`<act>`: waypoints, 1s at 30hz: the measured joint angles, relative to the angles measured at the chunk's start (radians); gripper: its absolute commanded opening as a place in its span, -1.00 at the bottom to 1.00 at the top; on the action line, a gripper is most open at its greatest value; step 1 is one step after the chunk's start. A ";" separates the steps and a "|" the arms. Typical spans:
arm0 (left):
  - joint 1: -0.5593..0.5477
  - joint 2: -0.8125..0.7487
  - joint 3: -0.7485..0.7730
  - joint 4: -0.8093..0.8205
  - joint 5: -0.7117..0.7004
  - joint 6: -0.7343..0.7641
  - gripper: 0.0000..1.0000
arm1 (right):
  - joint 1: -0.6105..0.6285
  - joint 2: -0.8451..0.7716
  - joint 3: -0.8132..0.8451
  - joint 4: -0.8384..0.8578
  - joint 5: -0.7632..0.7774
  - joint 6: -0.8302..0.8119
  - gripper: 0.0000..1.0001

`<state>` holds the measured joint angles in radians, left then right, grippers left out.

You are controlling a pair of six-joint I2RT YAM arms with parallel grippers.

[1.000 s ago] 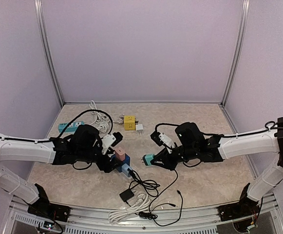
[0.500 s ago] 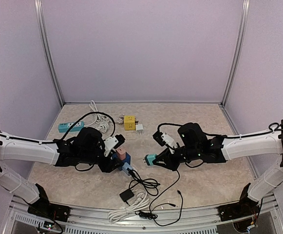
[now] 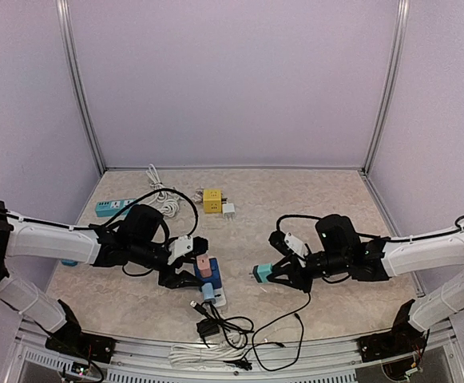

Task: Insert the plug
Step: Insert the plug into the socket.

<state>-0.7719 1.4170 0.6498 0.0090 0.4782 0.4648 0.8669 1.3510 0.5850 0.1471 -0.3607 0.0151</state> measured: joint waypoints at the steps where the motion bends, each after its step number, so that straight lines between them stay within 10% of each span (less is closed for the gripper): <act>1: 0.003 0.011 0.002 0.006 0.027 0.053 -1.00 | -0.003 -0.018 -0.034 0.022 -0.012 -0.033 -1.00; 12: 0.011 0.225 0.130 0.061 0.315 0.327 -1.00 | -0.035 0.063 -0.119 0.344 -0.160 -0.251 -1.00; 30: 0.041 0.365 0.317 -0.106 0.408 0.408 -1.00 | -0.074 0.160 -0.211 0.578 -0.242 -0.254 -1.00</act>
<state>-0.7307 1.7817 0.9672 -0.0971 0.8864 0.8730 0.7933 1.5108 0.3744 0.7246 -0.6029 -0.2394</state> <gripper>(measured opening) 0.575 0.196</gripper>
